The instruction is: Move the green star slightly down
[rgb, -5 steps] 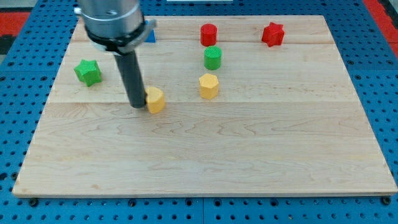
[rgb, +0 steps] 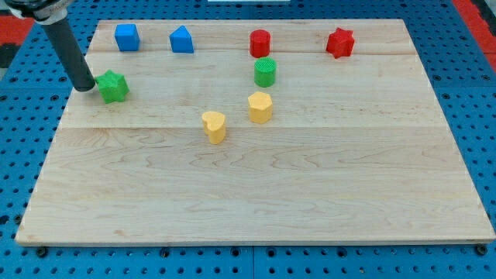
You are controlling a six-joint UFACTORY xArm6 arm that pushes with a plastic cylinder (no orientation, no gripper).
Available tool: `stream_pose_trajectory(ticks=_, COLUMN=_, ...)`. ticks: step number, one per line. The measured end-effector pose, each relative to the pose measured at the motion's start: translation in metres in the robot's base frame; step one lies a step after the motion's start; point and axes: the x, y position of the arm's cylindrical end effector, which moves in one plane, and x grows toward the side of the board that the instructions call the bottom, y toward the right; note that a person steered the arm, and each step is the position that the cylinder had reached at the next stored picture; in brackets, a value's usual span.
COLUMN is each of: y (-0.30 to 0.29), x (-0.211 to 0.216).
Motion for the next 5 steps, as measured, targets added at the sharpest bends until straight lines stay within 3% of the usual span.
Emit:
stream_pose_trajectory(ticks=1, y=-0.002, x=-0.009)
stream_pose_trajectory(ticks=2, y=0.039, x=-0.005)
stream_pose_trajectory(ticks=3, y=0.051, x=0.017)
stream_pose_trajectory(ticks=4, y=0.050, x=-0.010)
stream_pose_trajectory(ticks=5, y=0.105, x=-0.051)
